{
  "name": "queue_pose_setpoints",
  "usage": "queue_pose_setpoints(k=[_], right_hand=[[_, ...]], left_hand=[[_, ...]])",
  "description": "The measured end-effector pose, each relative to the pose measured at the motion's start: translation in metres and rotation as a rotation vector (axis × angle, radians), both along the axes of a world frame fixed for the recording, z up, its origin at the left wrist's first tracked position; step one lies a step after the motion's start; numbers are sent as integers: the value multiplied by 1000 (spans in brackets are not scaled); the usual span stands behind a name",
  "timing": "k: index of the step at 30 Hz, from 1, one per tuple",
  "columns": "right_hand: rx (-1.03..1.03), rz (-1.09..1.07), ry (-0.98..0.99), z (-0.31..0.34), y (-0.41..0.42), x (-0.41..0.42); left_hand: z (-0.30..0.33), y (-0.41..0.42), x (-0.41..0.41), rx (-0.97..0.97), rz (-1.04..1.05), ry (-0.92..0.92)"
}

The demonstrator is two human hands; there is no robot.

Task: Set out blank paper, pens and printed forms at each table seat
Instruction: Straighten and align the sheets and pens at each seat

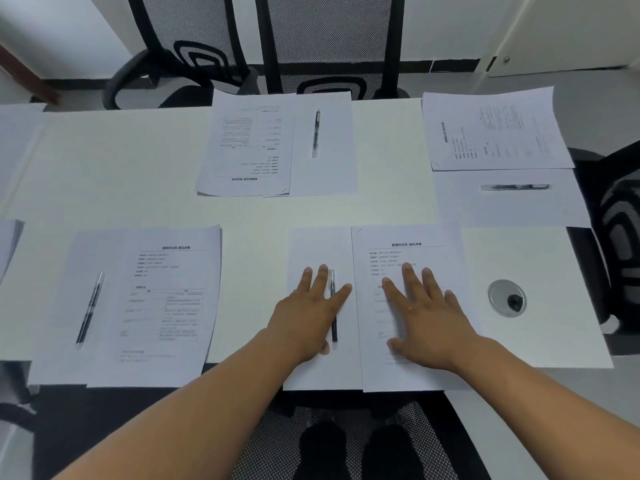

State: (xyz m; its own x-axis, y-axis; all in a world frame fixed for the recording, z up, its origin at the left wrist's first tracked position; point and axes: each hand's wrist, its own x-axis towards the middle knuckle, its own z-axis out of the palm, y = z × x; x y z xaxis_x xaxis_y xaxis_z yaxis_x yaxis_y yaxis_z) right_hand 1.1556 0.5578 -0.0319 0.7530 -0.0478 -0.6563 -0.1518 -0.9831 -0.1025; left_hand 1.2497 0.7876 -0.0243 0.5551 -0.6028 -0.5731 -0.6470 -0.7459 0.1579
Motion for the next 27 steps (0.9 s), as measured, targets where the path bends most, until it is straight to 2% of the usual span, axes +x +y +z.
queue_pose_setpoints(k=[27], right_hand=[[19, -38, 2, 7, 2, 4]], left_hand=[[5, -2, 2, -1, 43, 38]])
